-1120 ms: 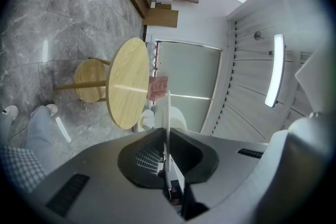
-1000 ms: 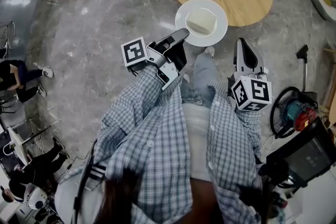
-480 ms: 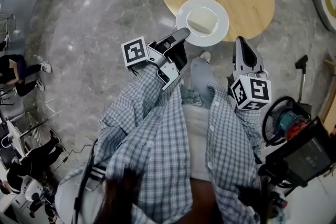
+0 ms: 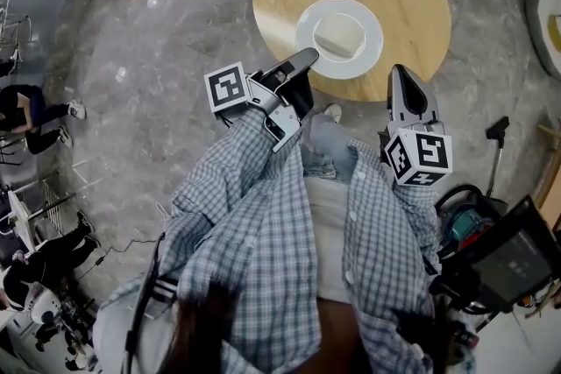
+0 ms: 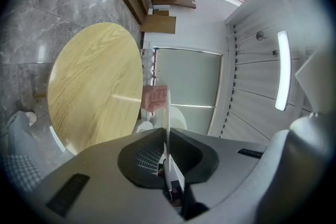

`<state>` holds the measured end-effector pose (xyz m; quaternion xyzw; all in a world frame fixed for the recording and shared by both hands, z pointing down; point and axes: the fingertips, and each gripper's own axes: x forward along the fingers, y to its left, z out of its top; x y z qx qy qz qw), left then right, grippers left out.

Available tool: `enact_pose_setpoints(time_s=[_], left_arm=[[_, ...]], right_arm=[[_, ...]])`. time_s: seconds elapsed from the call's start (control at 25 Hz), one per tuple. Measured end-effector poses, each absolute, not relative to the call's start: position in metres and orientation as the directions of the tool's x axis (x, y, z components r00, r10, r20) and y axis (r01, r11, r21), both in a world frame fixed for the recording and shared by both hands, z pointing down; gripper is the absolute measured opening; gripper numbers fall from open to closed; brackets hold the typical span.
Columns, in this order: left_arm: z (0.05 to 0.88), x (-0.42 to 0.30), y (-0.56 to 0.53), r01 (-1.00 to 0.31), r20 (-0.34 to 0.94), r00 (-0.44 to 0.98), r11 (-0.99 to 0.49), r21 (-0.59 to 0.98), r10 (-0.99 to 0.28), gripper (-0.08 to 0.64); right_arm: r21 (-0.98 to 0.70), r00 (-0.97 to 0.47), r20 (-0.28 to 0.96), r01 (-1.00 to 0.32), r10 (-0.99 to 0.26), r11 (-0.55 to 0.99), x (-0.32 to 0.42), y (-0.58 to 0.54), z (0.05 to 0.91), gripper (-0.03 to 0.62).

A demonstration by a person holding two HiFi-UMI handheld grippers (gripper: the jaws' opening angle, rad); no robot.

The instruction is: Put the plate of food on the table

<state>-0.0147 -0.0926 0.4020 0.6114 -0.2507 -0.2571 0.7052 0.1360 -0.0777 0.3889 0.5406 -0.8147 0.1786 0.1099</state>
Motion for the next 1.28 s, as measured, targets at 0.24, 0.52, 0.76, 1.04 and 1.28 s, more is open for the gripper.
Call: enact_pose_setpoints(time_s=[0.24, 0.52, 0.76, 1.04, 1.28], left_arm=[[0.396, -0.004, -0.118, 0.031, 0.055, 0.736, 0.114, 0.993, -0.675, 0.021], [0.388, -0.002, -0.125, 0.034, 0.043, 0.729, 0.099, 0.995, -0.683, 0.021], [0.386, -0.003, -0.127, 0.024, 0.048, 0.727, 0.095, 0.995, -0.685, 0.021], [0.387, -0.001, -0.129, 0.015, 0.05, 0.739, 0.091, 0.996, -0.672, 0.021], [0.385, 0.003, -0.137, -0.002, 0.054, 0.762, 0.082, 0.997, -0.646, 0.021]], right_arm=[[-0.37, -0.483, 0.355, -0.859, -0.8, 0.355, 0.143, -0.105, 0.38, 0.008], [-0.551, -0.616, 0.275, -0.73, -0.738, 0.404, 0.124, -0.105, 0.369, 0.009], [-0.646, -0.603, 0.241, -0.685, -0.761, 0.338, 0.125, -0.112, 0.365, 0.054], [-0.783, -0.63, 0.211, -0.567, -0.748, 0.257, 0.119, -0.112, 0.367, 0.095], [-0.796, -0.645, 0.209, -0.549, -0.735, 0.256, 0.111, -0.115, 0.37, 0.095]])
